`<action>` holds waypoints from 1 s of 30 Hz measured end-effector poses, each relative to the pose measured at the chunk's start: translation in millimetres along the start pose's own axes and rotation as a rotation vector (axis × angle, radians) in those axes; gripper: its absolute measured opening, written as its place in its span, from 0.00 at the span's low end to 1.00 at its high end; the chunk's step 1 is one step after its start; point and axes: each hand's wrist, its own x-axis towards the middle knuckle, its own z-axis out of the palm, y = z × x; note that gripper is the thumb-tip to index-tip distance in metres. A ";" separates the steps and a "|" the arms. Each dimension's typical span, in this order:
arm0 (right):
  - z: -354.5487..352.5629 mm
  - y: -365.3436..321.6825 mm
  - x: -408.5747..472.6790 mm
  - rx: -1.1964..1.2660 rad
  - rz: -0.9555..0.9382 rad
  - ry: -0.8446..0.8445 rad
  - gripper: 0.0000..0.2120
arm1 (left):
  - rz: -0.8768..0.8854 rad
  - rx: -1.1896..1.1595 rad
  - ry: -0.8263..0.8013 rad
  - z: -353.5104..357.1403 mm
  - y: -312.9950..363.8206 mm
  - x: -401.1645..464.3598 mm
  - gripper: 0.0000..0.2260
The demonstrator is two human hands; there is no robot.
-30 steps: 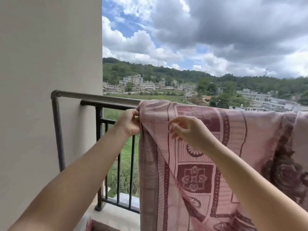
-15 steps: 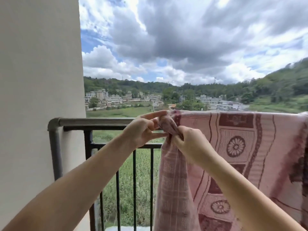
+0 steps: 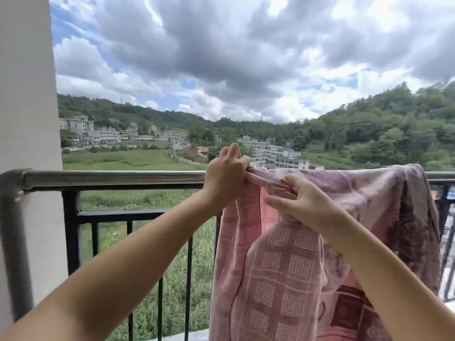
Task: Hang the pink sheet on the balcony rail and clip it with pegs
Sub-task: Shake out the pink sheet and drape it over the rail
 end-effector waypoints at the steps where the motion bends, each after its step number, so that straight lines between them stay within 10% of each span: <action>1: -4.7 2.9 3.3 -0.198 -0.023 0.077 0.10 | 0.000 0.030 0.003 -0.2 -6.9 11.7 0.12; 6: -12.5 2.6 18.5 -0.595 -0.242 0.317 0.22 | 0.037 0.000 0.005 -9.2 -35.3 29.8 0.03; 13: 5.0 -43.7 40.6 -0.551 -0.456 0.490 0.12 | -0.227 -0.606 0.052 -76.1 -105.5 21.5 0.09; 18: 48.8 -87.2 19.7 -0.331 -0.408 0.214 0.10 | -0.460 -1.184 -0.087 -94.2 -70.6 15.1 0.14; 22: 106.2 -70.1 24.4 -0.390 -0.341 0.211 0.10 | -0.298 -0.902 -0.205 -108.3 -48.6 10.5 0.08; 27: 88.0 -58.4 23.5 0.306 0.013 0.208 0.11 | 0.051 -0.559 -0.477 -117.0 -84.4 -22.6 0.26; 30: 78.3 -72.5 12.4 0.450 0.076 0.072 0.08 | 0.204 -0.102 -0.378 -86.0 -92.9 -47.5 0.37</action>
